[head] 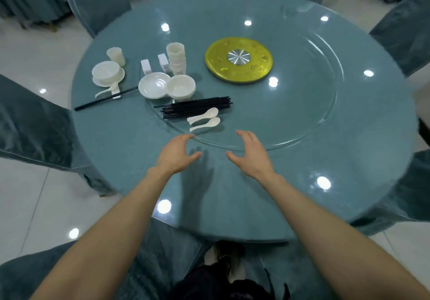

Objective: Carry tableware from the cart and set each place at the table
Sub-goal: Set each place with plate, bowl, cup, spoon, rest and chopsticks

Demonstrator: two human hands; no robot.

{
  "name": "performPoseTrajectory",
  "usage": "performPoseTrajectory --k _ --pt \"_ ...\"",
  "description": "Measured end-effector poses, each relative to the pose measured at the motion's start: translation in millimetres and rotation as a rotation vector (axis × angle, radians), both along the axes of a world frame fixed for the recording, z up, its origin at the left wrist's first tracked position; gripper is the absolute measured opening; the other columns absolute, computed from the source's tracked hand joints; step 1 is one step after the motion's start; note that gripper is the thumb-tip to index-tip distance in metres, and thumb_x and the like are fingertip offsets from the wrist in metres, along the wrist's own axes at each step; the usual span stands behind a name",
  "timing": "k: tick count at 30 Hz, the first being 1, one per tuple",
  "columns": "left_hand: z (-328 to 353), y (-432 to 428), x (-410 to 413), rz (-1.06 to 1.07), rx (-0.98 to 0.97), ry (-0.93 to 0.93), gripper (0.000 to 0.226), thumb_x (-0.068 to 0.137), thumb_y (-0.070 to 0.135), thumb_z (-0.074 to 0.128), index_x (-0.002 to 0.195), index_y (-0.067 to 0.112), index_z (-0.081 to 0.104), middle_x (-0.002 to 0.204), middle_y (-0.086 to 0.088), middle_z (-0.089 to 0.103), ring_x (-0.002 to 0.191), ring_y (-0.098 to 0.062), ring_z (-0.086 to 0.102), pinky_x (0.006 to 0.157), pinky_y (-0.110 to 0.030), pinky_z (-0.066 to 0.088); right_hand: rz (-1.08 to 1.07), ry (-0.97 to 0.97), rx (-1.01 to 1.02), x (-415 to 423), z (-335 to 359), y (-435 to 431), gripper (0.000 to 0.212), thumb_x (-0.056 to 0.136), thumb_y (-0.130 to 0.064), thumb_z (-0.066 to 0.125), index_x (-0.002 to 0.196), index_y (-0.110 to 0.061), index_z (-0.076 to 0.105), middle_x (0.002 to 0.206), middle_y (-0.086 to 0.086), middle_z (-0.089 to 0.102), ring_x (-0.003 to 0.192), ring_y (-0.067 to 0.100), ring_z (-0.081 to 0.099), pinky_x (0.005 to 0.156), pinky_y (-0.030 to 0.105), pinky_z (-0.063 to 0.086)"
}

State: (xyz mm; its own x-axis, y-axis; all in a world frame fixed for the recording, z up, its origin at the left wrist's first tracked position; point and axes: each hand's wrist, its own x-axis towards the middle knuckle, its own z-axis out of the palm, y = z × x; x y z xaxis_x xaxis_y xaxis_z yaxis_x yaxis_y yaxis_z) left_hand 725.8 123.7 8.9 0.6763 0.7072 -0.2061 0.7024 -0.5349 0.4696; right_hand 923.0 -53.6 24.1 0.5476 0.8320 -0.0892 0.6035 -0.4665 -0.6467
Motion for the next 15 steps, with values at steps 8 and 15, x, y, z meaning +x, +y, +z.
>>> performPoseTrajectory --k 8,15 --pt "-10 42 11 0.074 -0.02 0.057 0.068 0.095 0.045 0.074 0.155 0.023 0.05 0.16 -0.002 0.05 0.147 -0.025 0.045 0.119 -0.038 0.036 0.074 0.032 -0.041 26 -18 57 0.075 0.092 -0.045 0.076 0.154 -0.019 0.045 0.153 0.0 0.046 0.136 0.019 0.051 0.114 0.034 0.041" --pt "-22 55 22 0.079 -0.045 0.136 0.068 0.097 0.041 0.072 0.157 0.02 0.047 0.161 -0.002 0.049 0.146 -0.025 0.047 0.119 -0.037 0.037 0.097 0.05 -0.099 35 -34 67 0.075 0.093 -0.046 0.074 0.156 -0.017 0.044 0.156 -0.002 0.045 0.139 0.018 0.049 0.115 0.034 0.04"
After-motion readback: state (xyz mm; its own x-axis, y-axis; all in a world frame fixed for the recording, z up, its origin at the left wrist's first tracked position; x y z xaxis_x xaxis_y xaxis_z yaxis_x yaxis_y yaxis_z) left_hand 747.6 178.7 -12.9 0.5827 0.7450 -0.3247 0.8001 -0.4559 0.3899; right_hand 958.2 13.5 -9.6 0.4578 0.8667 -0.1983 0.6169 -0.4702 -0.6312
